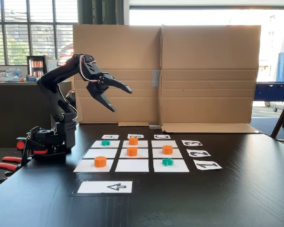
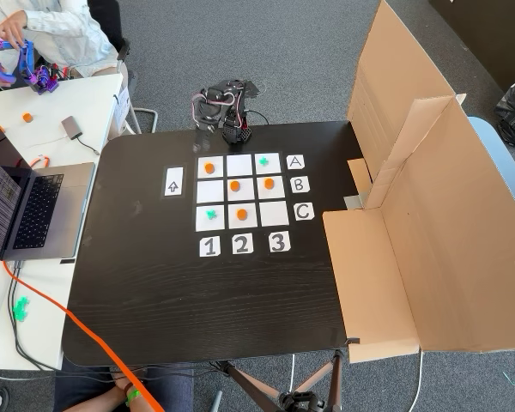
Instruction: Pick up the round, orange token and place it in the grid on square B2.
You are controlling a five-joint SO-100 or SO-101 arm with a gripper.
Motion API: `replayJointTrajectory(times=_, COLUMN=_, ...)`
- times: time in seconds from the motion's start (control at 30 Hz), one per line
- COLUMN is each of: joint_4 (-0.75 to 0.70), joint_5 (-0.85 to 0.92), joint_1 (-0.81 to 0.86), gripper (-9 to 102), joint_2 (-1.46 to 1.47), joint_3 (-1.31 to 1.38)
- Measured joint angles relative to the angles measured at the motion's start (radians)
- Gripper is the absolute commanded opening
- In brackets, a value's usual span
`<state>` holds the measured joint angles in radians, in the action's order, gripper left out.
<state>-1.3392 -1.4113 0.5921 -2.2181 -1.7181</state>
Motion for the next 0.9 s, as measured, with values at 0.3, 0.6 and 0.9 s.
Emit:
replayJointTrajectory(times=0.3, joint_4=0.324, joint_5=0.008, joint_1=0.641, gripper=-1, joint_2=-0.307, joint_3=-0.253)
replayJointTrajectory(times=0.6, joint_4=0.540, joint_5=0.008, joint_1=0.974, gripper=-1, joint_2=-0.769, joint_3=-0.877)
replayJointTrajectory(times=0.9, joint_4=0.577, joint_5=0.063, joint_1=1.098, gripper=-1, joint_2=-1.089, joint_3=-1.281)
